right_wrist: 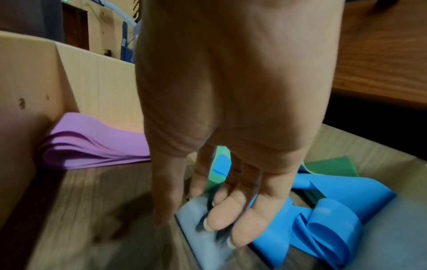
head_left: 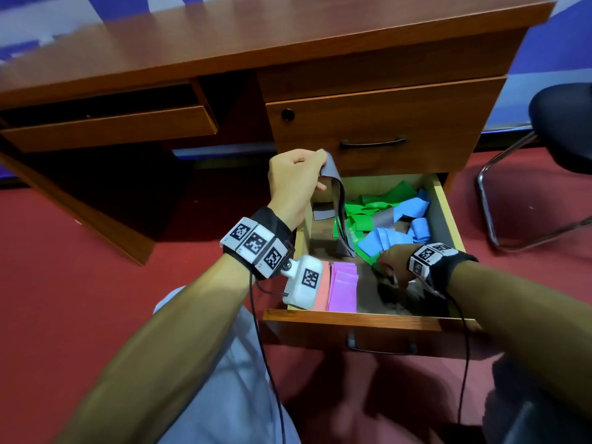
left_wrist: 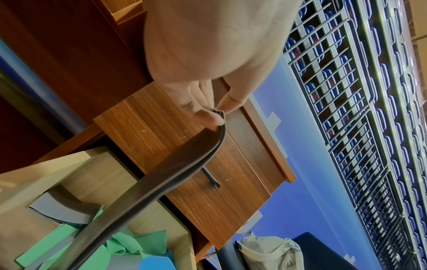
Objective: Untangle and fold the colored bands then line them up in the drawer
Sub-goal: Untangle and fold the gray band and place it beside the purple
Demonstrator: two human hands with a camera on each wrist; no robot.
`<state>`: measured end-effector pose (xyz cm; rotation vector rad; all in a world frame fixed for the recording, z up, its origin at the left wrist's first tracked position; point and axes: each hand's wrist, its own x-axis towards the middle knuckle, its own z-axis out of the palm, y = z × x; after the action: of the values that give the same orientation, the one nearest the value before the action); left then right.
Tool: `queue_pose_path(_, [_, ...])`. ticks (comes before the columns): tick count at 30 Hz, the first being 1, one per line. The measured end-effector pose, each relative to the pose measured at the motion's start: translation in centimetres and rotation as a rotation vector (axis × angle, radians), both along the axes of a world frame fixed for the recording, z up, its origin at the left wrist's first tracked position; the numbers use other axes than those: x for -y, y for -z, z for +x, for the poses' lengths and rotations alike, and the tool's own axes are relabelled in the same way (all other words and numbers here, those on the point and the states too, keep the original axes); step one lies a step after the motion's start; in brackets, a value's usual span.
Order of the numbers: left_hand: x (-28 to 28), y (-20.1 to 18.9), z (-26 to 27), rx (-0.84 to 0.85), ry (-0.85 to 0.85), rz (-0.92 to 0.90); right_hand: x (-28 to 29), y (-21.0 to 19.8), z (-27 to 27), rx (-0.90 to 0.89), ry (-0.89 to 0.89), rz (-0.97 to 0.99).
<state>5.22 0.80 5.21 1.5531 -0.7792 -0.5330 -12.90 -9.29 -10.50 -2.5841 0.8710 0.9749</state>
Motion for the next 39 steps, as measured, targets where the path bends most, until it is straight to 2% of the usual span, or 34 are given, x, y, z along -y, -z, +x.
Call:
queue_pose_path(7, [0.1,0.1,-0.2,-0.001,-0.003,0.016,-0.4,-0.5,-1.3,-0.015,0.003,-0.206])
queue_pose_path(11, [0.2,0.3,-0.4,-0.005,-0.009,0.029,-0.6,-1.9,-1.4,0.118,0.106,-0.197])
queue_pose_path(13, [0.4,0.5,-0.2,-0.003,-0.006,0.038,-0.2,-3.1,-0.9,0.307,0.295,-0.039])
queue_pose_path(16, [0.6,0.8,0.0,0.000,0.018,0.050,0.5,-5.4,0.6,0.817,0.881,0.517])
queue_pose_path(17, [0.7,0.9,0.1,0.001,0.026,0.053,0.7,-6.5,0.8,0.954,1.002,0.659])
queue_pose_path(22, [1.1,1.2,0.0,0.018,0.060,0.084,0.4,-12.5,0.6,1.493,1.192,1.184])
queue_pose_path(24, [1.1,1.3,-0.1,0.025,0.071,0.092,0.3,-13.7,0.3,1.614,1.182,1.301])
queue_pose_path(25, [1.2,1.3,-0.2,0.026,0.074,0.093,0.2,-13.9,0.1,1.638,1.138,1.281])
queue_pose_path(30, [1.3,1.1,-0.9,0.022,0.105,0.094,0.1,-12.9,-0.2,1.654,0.897,0.877])
queue_pose_path(34, [1.0,0.9,-1.4,0.021,0.190,0.134,0.3,-13.0,-0.7,1.637,0.827,0.623])
queue_pose_path(36, [0.8,0.7,-1.7,0.010,0.233,0.147,0.6,-13.4,-1.0,1.619,0.811,0.644])
queue_pose_path(39, [0.7,0.7,-2.0,-0.007,0.272,0.166,0.6,-13.5,-1.6,1.564,0.776,0.787])
